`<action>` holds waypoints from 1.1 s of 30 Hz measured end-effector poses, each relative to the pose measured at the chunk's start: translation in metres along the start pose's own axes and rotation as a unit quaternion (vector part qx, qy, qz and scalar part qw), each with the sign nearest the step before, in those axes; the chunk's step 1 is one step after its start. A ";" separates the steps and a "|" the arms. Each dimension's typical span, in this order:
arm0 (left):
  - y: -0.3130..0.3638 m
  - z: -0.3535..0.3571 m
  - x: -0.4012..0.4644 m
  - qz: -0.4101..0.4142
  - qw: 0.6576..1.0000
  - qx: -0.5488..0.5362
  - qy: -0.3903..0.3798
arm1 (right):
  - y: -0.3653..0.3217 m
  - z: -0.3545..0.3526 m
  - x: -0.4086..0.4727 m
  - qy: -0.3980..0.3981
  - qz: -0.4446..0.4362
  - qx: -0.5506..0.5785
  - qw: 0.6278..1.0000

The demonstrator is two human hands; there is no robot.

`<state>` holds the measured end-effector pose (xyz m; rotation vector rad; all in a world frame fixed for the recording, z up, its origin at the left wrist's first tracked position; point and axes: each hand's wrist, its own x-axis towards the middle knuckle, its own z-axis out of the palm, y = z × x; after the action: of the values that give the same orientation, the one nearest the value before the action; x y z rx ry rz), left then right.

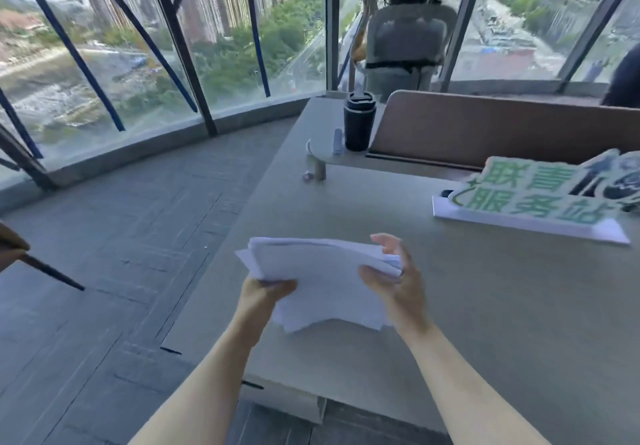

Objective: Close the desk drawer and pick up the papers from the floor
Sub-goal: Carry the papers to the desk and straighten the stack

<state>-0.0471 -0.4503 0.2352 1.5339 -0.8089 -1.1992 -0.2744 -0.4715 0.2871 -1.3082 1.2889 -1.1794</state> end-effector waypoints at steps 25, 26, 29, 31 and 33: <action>0.036 -0.054 0.111 0.041 0.986 0.054 -0.151 | -0.004 -0.030 0.080 0.049 0.075 -0.022 0.996; 0.034 -0.044 0.111 0.044 0.989 0.045 -0.133 | 0.001 -0.029 0.081 0.062 0.064 -0.018 0.996; 0.034 -0.020 0.117 0.075 0.996 -0.028 -0.034 | 0.015 -0.030 0.082 0.085 0.025 0.007 0.996; 0.027 -0.013 0.119 0.090 0.995 -0.047 -0.006 | 0.037 -0.029 0.083 0.096 0.030 0.014 0.995; 0.004 -0.006 0.121 0.081 0.997 -0.018 -0.009 | 0.073 -0.022 0.080 0.098 0.066 0.006 0.993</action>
<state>-0.0061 -0.5601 0.2033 1.4018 -0.9019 -1.1045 -0.3057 -0.5529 0.2196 -1.1009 1.4844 -1.2422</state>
